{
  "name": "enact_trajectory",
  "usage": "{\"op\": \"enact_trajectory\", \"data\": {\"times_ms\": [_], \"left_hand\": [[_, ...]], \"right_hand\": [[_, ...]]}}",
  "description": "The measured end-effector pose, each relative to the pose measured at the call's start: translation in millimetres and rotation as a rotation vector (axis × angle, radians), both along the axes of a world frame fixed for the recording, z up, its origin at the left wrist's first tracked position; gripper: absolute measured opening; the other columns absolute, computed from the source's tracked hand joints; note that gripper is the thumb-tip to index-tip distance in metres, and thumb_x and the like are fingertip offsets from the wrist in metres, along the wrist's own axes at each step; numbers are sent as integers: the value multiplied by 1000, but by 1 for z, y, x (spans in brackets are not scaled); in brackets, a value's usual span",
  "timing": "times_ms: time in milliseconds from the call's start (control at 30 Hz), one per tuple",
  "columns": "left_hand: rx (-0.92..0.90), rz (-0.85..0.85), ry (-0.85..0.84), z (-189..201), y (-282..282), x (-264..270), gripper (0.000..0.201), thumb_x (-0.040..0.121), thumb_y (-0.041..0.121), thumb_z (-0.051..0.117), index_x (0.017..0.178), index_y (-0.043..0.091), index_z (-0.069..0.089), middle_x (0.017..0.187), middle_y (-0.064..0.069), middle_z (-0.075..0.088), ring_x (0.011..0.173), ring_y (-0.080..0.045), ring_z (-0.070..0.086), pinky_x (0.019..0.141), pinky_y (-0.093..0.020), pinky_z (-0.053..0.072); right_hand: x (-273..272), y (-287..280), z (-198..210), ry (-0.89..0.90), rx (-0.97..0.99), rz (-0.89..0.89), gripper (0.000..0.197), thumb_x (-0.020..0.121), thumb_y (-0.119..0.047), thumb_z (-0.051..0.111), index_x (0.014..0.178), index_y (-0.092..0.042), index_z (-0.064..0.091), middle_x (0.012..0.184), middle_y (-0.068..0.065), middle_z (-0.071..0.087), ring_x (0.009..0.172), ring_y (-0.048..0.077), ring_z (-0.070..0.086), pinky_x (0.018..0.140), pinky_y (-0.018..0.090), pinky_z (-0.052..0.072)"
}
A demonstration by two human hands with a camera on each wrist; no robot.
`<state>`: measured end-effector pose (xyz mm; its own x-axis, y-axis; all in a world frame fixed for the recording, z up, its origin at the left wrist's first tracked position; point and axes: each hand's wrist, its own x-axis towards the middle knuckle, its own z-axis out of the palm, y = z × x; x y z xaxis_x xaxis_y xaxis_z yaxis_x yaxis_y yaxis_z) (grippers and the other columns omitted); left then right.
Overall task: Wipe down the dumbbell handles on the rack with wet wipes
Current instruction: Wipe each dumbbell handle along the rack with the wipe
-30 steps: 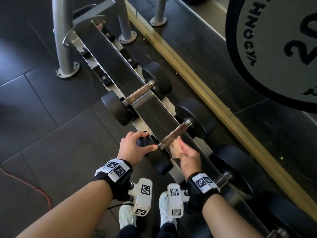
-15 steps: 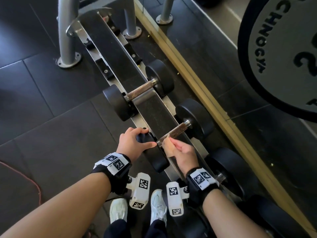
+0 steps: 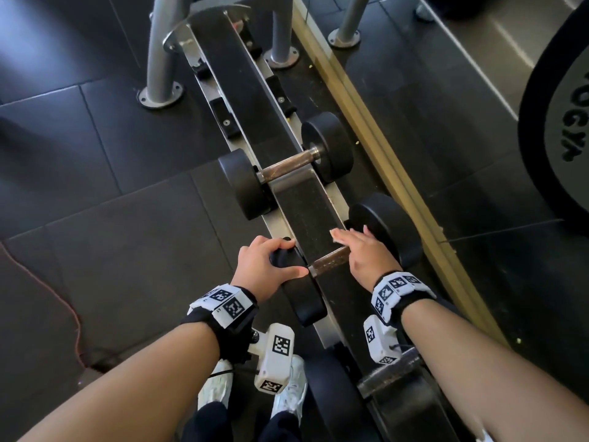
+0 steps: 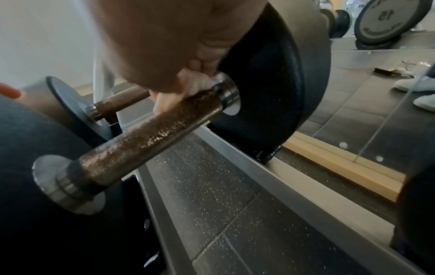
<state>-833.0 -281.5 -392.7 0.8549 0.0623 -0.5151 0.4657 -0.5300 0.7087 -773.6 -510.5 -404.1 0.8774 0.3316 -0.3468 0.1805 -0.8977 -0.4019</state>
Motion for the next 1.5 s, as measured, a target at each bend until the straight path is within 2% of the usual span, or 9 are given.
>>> {"op": "enact_trajectory", "data": {"times_ms": [133,267,400,533,633,733,1000,1267,1500], "left_hand": [[-39,42,-12,-5,0,-3,60,68,48,84,124,43,62,103,19,44,109,-15,35,96,-29,33],[-45,44,-7,-6,1,-3,59,67,49,85,122,46,62,104,19,45,111,-15,36,97,-31,34],[-40,49,-6,-2,0,-2,60,67,48,85,122,45,62,106,14,47,113,-19,41,101,-36,39],[-40,57,12,1,0,-3,60,69,46,85,124,45,61,110,13,48,115,-19,42,104,-43,41],[-58,63,26,3,-1,-3,61,69,45,85,125,46,60,113,13,48,118,-19,43,105,-45,41],[-51,56,25,4,-1,-3,60,70,45,85,125,46,60,114,11,49,117,-21,44,105,-45,41],[-20,58,58,9,-1,2,63,66,44,88,124,40,64,110,11,51,117,-22,47,105,-42,41],[-14,57,67,7,-1,3,64,64,44,88,124,42,64,111,9,53,115,-22,48,105,-42,41],[87,-68,184,30,-3,21,63,66,41,88,124,37,64,118,3,55,119,-26,49,106,-45,41]], "right_hand": [[5,-6,-7,98,-30,-20,54,94,-4,53,142,-28,46,126,0,62,131,22,45,108,25,24],[-1,6,3,-26,39,-13,34,96,-6,50,122,-26,55,81,-29,48,105,20,61,82,27,43],[-12,33,0,194,136,-63,22,101,-23,42,104,-35,61,100,-3,68,109,16,61,89,36,50],[3,26,10,156,275,-248,22,101,-25,45,94,-32,64,86,-8,67,85,15,64,68,24,49],[1,10,15,25,130,-150,25,102,-20,41,107,-26,65,104,4,68,108,24,62,93,35,51],[-20,10,13,-31,90,-8,28,100,-15,41,109,-30,64,101,-5,65,111,20,61,100,33,44],[-6,21,18,164,279,-199,16,98,-34,50,93,-35,65,77,-9,67,66,2,61,63,27,48],[-45,11,5,-91,144,-36,32,98,-11,46,114,-37,56,108,-18,56,93,0,57,83,9,40],[-3,21,26,311,359,-320,16,96,-28,58,92,-30,74,80,-17,69,80,2,64,70,19,47]]}}
